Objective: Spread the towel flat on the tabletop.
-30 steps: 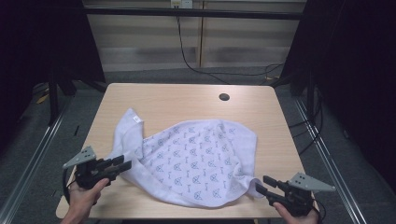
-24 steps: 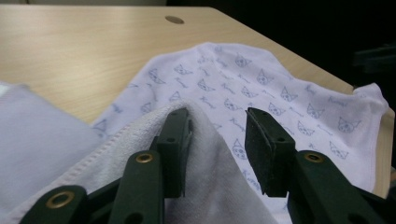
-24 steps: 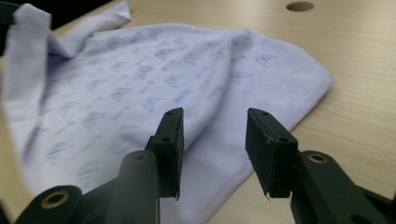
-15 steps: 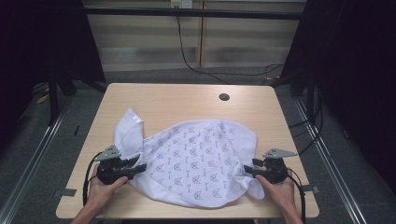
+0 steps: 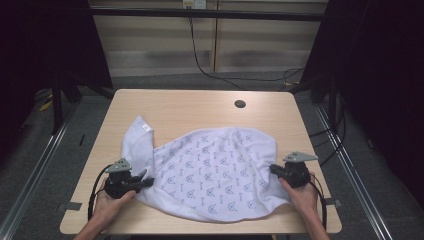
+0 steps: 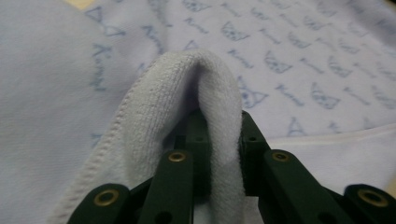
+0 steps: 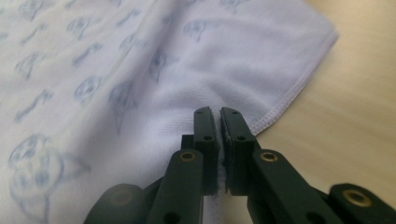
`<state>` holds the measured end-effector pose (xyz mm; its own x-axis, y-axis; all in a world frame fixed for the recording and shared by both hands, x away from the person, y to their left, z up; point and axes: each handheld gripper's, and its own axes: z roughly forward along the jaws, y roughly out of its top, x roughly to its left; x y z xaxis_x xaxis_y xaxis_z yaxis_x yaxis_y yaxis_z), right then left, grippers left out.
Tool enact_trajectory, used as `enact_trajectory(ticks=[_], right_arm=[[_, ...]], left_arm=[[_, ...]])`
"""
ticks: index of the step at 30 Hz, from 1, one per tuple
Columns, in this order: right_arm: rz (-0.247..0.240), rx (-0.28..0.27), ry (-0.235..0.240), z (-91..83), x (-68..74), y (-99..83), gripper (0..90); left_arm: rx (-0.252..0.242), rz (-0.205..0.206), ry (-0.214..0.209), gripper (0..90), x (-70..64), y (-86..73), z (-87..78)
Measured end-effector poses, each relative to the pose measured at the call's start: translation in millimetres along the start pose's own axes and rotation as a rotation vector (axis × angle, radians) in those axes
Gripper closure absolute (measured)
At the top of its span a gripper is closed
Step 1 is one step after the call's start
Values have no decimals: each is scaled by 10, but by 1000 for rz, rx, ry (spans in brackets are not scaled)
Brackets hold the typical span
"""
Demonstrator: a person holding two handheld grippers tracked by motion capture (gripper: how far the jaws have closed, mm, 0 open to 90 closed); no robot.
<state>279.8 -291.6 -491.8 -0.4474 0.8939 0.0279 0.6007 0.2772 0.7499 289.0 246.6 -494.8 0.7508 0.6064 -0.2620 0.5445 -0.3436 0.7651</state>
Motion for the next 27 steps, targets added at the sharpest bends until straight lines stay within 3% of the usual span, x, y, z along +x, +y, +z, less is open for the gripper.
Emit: enact_trajectory(ticks=[3, 4, 5, 7, 8, 9, 10, 16, 18, 19, 20, 21, 22, 23, 25, 26, 27], right_arm=[[26, -41, -51, -31, -219, 210, 857], [26, -41, -51, -31, -219, 210, 857], [58, -63, -78, -41, -302, 266, 823], [81, -84, -86, -63, -322, 281, 736], [81, -84, -86, -63, -322, 281, 736], [85, -106, -50, -109, -250, 289, 651], [81, -109, -45, -129, -201, 289, 617], [47, -113, 109, -198, 303, 183, 506], [19, -70, 164, -162, 533, 109, 455], [19, -70, 164, -162, 533, 109, 455], [0, -55, 221, -117, 717, 48, 429], [0, -55, 221, -117, 717, 48, 429], [-24, -37, 261, -74, 887, 8, 405], [-27, -26, 284, -51, 943, -1, 402], [-46, -8, 296, -16, 1015, -11, 396], [-91, 35, 310, 74, 1144, -50, 393], [-103, 49, 309, 106, 1172, -69, 391]], left_arm=[[-24, -2, -25, 794, -69, -9, -54], [-24, -2, -25, 793, -69, -9, -54], [-43, 0, -35, 790, -89, -6, -94], [-55, -3, -35, 751, -101, -1, -119], [-70, -7, -41, 751, -106, 2, -149], [-90, -8, -46, 710, -109, 4, -211], [-106, -13, -42, 676, -96, 8, -256], [-178, -45, -26, 537, 9, 129, -408], [-194, -48, -21, 515, 43, 176, -421], [-194, -48, -21, 513, 43, 176, -421], [-214, -58, -13, 500, 69, 206, -438], [-214, -58, -13, 490, 69, 206, -438], [-226, -62, -12, 482, 87, 218, -453], [-230, -63, -10, 475, 104, 222, -461], [-232, -71, 5, 467, 123, 223, -467], [-229, -82, 22, 467, 177, 222, -463], [-229, -82, 22, 467, 177, 222, -463]])
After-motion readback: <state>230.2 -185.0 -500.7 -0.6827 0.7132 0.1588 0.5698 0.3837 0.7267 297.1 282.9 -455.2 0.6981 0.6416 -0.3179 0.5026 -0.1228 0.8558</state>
